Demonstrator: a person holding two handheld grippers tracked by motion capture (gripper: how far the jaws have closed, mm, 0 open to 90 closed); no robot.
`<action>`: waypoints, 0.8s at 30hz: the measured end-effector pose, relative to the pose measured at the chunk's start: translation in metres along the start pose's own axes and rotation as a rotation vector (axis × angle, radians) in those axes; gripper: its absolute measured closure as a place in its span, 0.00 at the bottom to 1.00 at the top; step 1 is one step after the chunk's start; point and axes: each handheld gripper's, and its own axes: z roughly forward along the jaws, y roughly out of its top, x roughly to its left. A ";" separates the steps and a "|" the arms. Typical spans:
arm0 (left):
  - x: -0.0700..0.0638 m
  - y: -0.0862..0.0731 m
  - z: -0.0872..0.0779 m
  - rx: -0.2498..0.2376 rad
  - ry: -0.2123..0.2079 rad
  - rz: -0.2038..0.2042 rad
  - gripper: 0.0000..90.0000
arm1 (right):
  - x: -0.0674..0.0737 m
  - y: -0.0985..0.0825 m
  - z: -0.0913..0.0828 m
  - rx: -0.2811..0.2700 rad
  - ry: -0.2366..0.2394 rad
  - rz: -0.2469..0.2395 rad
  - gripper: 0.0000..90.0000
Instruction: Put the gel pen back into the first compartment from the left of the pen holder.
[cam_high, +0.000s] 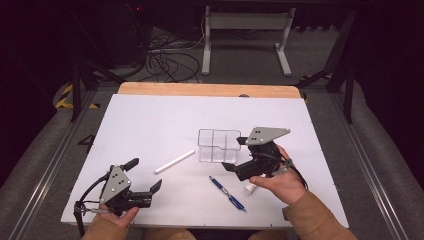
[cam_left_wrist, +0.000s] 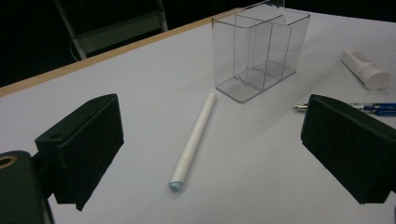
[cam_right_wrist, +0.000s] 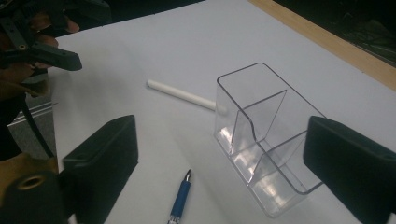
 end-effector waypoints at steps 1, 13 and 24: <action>0.000 0.000 0.000 0.000 0.000 0.000 0.07 | 0.001 0.000 0.000 0.003 -0.002 0.002 0.17; 0.000 0.000 0.000 0.001 0.000 -0.003 0.07 | 0.013 -0.010 0.014 0.123 -0.017 0.009 0.35; 0.000 0.000 0.000 0.002 0.000 -0.001 0.07 | 0.019 -0.021 0.035 0.246 -0.072 0.044 0.47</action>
